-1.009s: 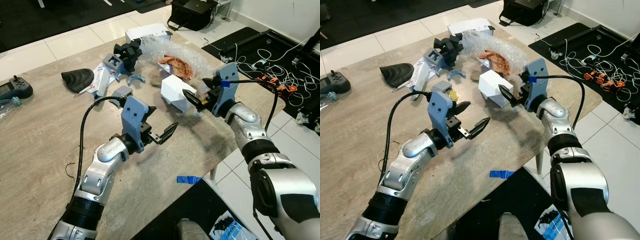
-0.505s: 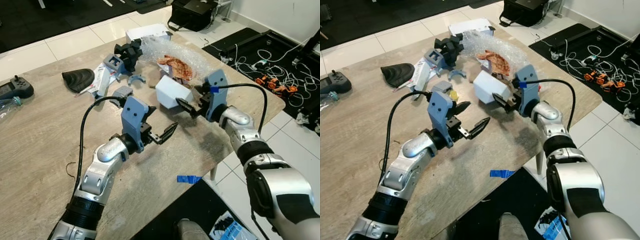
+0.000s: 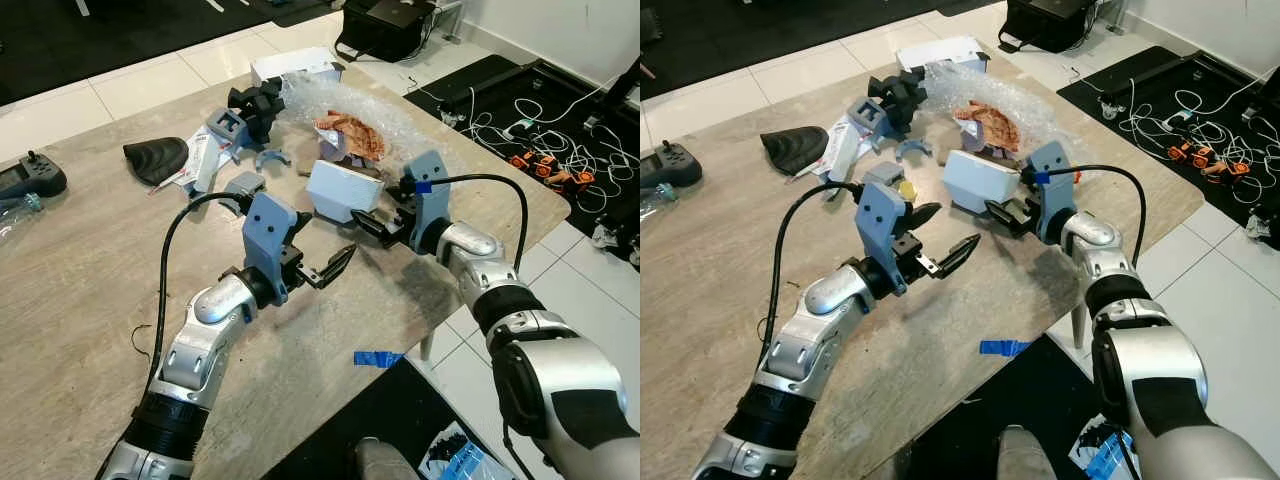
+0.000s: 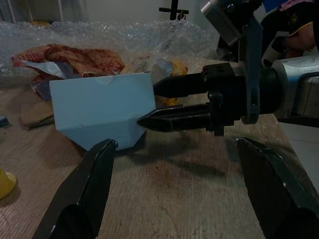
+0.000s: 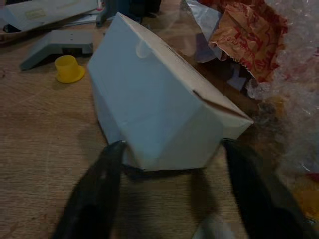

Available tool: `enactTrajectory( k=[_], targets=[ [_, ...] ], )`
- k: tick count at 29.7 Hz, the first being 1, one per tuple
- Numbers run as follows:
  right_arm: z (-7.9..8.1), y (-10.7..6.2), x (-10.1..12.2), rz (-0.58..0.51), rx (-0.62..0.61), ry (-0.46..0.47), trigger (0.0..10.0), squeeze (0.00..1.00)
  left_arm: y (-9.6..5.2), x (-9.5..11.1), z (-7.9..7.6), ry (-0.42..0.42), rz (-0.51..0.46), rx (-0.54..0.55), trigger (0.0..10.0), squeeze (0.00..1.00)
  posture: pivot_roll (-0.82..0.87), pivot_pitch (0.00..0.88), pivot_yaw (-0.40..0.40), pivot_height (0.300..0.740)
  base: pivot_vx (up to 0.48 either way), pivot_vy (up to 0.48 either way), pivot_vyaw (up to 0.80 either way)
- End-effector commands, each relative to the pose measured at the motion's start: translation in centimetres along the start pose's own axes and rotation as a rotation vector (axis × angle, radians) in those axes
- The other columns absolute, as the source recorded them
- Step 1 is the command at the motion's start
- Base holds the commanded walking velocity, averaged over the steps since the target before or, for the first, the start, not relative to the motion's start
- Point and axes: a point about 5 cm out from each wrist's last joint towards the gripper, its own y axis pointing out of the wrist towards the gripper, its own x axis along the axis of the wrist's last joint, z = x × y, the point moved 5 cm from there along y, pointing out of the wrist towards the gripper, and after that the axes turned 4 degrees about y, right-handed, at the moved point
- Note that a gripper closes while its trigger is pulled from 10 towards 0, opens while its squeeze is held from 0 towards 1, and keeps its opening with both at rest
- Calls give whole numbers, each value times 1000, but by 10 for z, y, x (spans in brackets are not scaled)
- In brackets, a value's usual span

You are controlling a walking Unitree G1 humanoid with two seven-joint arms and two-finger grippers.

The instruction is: Picking trash to rubbish bin

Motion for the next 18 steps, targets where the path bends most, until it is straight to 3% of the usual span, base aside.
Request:
enactTrajectory(
  k=[1,18],
  targets=[
    [3,-1,-8,14,11,30,0,0,-2,-4,2,12,22,4,10000,0,-39,110,22,740,0,0,0],
    [18,2,-2,-35,110,64,0,0,-1,-4,2,13,21,2,10000,0,-38,104,23,740,0,0,0]
  ],
)
